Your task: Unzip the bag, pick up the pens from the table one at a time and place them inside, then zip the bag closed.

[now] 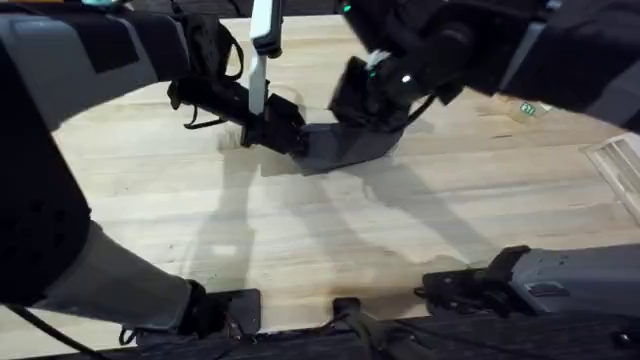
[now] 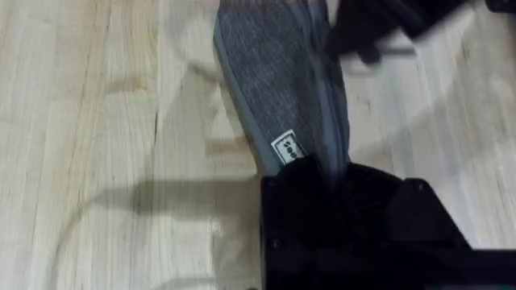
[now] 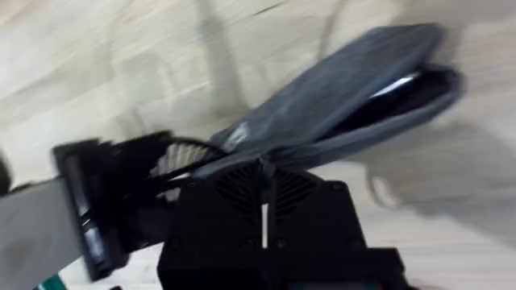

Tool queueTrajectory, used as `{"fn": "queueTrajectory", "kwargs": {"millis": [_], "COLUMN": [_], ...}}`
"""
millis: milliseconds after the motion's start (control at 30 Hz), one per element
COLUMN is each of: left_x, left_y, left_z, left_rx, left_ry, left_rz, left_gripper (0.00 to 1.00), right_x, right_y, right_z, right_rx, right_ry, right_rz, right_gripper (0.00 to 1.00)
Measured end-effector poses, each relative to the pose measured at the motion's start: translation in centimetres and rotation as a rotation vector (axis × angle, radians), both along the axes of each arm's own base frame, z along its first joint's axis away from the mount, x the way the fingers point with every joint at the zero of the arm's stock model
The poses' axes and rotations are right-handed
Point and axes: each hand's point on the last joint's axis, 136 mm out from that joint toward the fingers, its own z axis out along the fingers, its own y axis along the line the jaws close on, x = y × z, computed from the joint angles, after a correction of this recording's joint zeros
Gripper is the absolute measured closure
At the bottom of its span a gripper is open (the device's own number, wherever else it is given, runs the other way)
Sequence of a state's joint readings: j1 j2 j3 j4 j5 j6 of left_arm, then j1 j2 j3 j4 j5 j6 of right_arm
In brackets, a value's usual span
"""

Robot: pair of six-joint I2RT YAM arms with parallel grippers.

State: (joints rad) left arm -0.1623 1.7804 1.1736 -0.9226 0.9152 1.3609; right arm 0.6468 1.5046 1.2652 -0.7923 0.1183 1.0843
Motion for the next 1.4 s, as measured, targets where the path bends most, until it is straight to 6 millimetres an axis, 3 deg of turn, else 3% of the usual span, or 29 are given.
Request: {"fn": "queueTrajectory", "kwargs": {"millis": [200, 533, 900, 1100, 1400], "left_x": [0.0, -0.1, -0.4, -0.6, -0.7], "left_y": [0.0, -0.4, -1.3, -1.5, -1.4], "left_z": [-0.1, 0.1, 0.6, 0.6, 0.3], "left_rx": [0.004, -0.005, -0.040, -0.047, -0.036], "left_ry": [-0.001, -0.004, -0.006, -0.003, 0.012], "left_rz": [0.000, -0.011, -0.031, -0.037, -0.036], "left_gripper": [0.957, 0.957, 0.956, 0.956, 0.956], "right_x": [0.6, 0.7, 1.2, 1.2, 1.7], "right_y": [-5.1, -10.3, -13.2, -13.7, -15.2], "right_z": [-0.8, -1.5, -1.6, -1.9, -5.1], "right_rx": [-0.055, -0.060, -0.055, -0.084, -0.198], "right_ry": [0.074, 0.170, 0.187, 0.192, 0.275], "right_rz": [-0.109, -0.226, -0.256, -0.249, -0.266], "right_gripper": [0.970, 0.970, 0.968, 0.968, 0.968]}}
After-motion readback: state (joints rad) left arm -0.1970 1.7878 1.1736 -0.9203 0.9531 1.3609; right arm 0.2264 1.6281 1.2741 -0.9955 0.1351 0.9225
